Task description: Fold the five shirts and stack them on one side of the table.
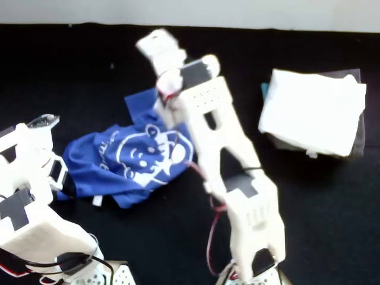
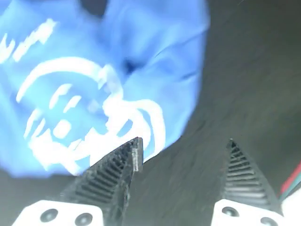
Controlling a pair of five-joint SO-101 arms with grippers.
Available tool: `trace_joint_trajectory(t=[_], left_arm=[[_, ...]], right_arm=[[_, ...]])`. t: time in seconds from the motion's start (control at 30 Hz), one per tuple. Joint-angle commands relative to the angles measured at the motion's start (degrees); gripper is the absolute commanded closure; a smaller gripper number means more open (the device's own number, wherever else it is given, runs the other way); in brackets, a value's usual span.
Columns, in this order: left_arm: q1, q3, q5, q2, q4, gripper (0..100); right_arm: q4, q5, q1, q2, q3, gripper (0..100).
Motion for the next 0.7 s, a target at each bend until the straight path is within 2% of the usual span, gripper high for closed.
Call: trace_joint_trajectory(t=[0.0,0.13,0.4,0.5,0.67], left_arm=[[1.27,-0.92,2.29,-2.68,-1.32,99],[1.27,-5.58,3.52,-3.03,0.00,99],[1.27,-28.44,8.70,-2.86,15.12,99],[1.63,-36.79,9.85,-2.51,20.22,99],[5.76,-44.53,9.85,-2.77,27.43,99]], right_arm=[[-0.31,1.49,-5.85,-8.48,16.13,73.2],[-6.73,3.08,-10.07,-10.24,31.08,73.1],[-25.98,-2.90,-14.11,-10.42,46.46,72.8],[-33.80,-2.90,-13.58,-9.27,50.77,72.8],[-42.95,-2.73,-6.46,-1.98,51.38,74.2]])
